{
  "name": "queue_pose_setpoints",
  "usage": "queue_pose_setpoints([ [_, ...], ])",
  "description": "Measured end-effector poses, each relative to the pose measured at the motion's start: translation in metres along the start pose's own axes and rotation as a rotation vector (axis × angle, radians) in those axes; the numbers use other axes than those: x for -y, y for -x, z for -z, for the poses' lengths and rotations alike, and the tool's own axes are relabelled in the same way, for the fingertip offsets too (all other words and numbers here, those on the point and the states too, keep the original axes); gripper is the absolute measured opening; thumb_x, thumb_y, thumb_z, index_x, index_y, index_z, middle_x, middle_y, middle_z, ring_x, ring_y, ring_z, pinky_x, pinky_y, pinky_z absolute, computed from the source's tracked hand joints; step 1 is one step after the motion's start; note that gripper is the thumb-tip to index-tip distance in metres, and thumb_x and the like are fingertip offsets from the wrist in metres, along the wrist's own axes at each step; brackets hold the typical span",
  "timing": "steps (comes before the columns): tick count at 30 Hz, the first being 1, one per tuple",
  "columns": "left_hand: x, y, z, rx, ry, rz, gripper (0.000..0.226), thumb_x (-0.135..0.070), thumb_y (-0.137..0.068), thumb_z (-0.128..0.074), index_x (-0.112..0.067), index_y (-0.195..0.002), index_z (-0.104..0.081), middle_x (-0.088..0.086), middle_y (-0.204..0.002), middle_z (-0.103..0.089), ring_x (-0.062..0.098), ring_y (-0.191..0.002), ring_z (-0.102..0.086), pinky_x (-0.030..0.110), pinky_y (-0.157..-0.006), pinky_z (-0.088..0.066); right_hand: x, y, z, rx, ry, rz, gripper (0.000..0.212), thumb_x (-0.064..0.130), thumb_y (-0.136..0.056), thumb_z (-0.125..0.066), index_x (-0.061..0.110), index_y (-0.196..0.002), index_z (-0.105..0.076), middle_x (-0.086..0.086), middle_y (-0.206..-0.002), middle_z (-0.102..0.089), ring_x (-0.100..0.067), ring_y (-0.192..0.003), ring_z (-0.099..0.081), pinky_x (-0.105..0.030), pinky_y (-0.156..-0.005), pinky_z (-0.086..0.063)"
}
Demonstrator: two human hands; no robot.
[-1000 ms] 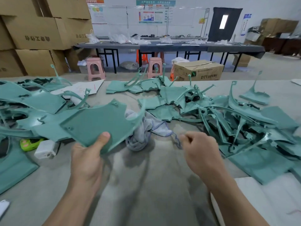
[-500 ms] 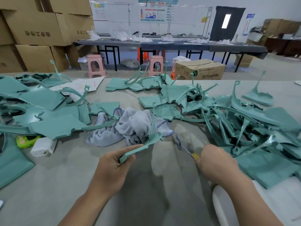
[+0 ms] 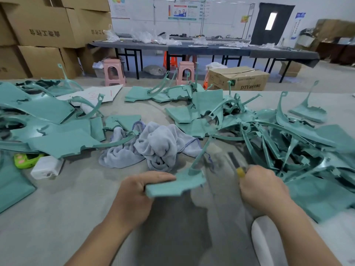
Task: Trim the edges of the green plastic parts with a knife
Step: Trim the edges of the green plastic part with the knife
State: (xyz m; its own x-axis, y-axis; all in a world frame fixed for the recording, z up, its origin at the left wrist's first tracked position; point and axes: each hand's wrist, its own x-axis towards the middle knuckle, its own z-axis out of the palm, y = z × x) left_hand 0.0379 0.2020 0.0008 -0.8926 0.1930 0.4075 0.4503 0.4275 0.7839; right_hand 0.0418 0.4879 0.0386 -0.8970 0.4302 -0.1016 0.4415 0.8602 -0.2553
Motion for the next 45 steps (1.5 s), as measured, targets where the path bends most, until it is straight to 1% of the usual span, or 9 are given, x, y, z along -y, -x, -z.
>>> queue_pose_setpoints([
  [4,0.016,-0.016,0.008,-0.123,-0.030,0.204,0.032,-0.009,-0.087,-0.074,-0.039,-0.074,-0.073,-0.018,-0.078,-0.072,-0.010,-0.070,-0.062,0.012,-0.060,-0.045,0.008,0.003,-0.002,-0.249,-0.426,0.042,0.026,0.035,-0.105,-0.047,0.021,-0.085,-0.056,-0.005,-0.078,-0.064,-0.023,-0.070,-0.058,-0.035,-0.062,-0.044],
  [7,0.018,-0.020,0.014,-0.127,-0.007,0.233,0.014,-0.025,-0.080,-0.070,-0.039,-0.082,-0.072,-0.020,-0.083,-0.073,-0.004,-0.079,-0.066,0.025,-0.068,-0.052,0.033,0.022,-0.002,-0.193,-0.758,0.267,0.024,0.029,-0.102,-0.059,0.023,-0.079,-0.064,-0.001,-0.065,-0.069,-0.004,-0.046,-0.054,-0.020,-0.041,-0.040],
  [12,0.026,-0.018,0.013,-0.128,-0.034,0.270,0.024,-0.009,-0.086,-0.077,-0.033,-0.085,-0.073,-0.014,-0.082,-0.075,0.000,-0.079,-0.067,0.036,-0.075,-0.056,0.065,0.059,-0.015,-0.030,-0.944,0.500,0.029,0.022,-0.098,-0.062,0.011,-0.072,-0.062,-0.007,-0.056,-0.061,-0.012,-0.045,-0.044,-0.033,-0.048,-0.035],
  [17,0.025,-0.018,0.013,-0.111,-0.050,0.245,0.015,-0.010,-0.087,-0.076,-0.022,-0.097,-0.075,-0.006,-0.090,-0.076,0.008,-0.086,-0.068,0.039,-0.079,-0.056,0.068,0.076,-0.013,-0.195,-0.783,0.665,0.035,0.049,-0.088,-0.047,0.018,-0.075,-0.052,0.009,-0.054,-0.048,-0.011,-0.051,-0.041,-0.029,-0.050,-0.032],
  [24,0.023,-0.018,0.011,-0.139,-0.072,0.265,0.008,-0.010,-0.085,-0.078,-0.016,-0.090,-0.076,-0.001,-0.083,-0.075,0.011,-0.079,-0.066,0.034,-0.073,-0.051,0.066,0.065,-0.010,-0.390,-0.488,0.463,0.034,0.030,-0.099,-0.056,0.017,-0.069,-0.049,0.005,-0.056,-0.048,-0.018,-0.059,-0.047,-0.035,-0.056,-0.027],
  [31,0.021,-0.016,0.008,-0.135,-0.067,0.269,0.004,-0.011,-0.086,-0.076,-0.015,-0.085,-0.074,0.004,-0.080,-0.075,0.023,-0.080,-0.068,0.041,-0.071,-0.051,0.073,0.075,-0.012,-0.353,-0.422,0.583,0.031,0.036,-0.098,-0.053,0.020,-0.071,-0.050,0.006,-0.053,-0.043,-0.021,-0.056,-0.046,-0.040,-0.057,-0.030],
  [36,0.021,-0.017,0.009,-0.143,-0.071,0.294,0.004,-0.012,-0.086,-0.076,-0.013,-0.083,-0.073,0.004,-0.076,-0.073,0.026,-0.079,-0.067,0.042,-0.068,-0.051,0.062,0.067,-0.007,-0.391,-0.551,0.595,0.032,0.033,-0.098,-0.056,0.017,-0.070,-0.051,0.005,-0.061,-0.053,-0.016,-0.061,-0.049,-0.023,-0.050,-0.031],
  [39,0.023,-0.016,0.010,-0.138,-0.080,0.269,0.007,-0.013,-0.087,-0.076,-0.020,-0.089,-0.076,-0.002,-0.079,-0.075,0.015,-0.078,-0.068,0.038,-0.072,-0.052,0.072,0.071,-0.018,-0.298,-0.551,0.682,0.030,0.040,-0.094,-0.051,0.021,-0.071,-0.048,0.011,-0.063,-0.054,-0.015,-0.059,-0.048,-0.027,-0.053,-0.036],
  [45,0.016,-0.020,0.016,-0.051,0.126,0.314,0.033,-0.022,-0.068,-0.071,-0.049,-0.087,-0.073,-0.016,-0.086,-0.076,0.002,-0.080,-0.068,0.030,-0.077,-0.055,0.046,0.035,-0.009,-0.312,-0.770,0.404,0.032,0.021,-0.097,-0.061,0.015,-0.066,-0.061,0.008,-0.046,-0.044,-0.012,-0.044,-0.035,-0.029,-0.046,-0.028],
])
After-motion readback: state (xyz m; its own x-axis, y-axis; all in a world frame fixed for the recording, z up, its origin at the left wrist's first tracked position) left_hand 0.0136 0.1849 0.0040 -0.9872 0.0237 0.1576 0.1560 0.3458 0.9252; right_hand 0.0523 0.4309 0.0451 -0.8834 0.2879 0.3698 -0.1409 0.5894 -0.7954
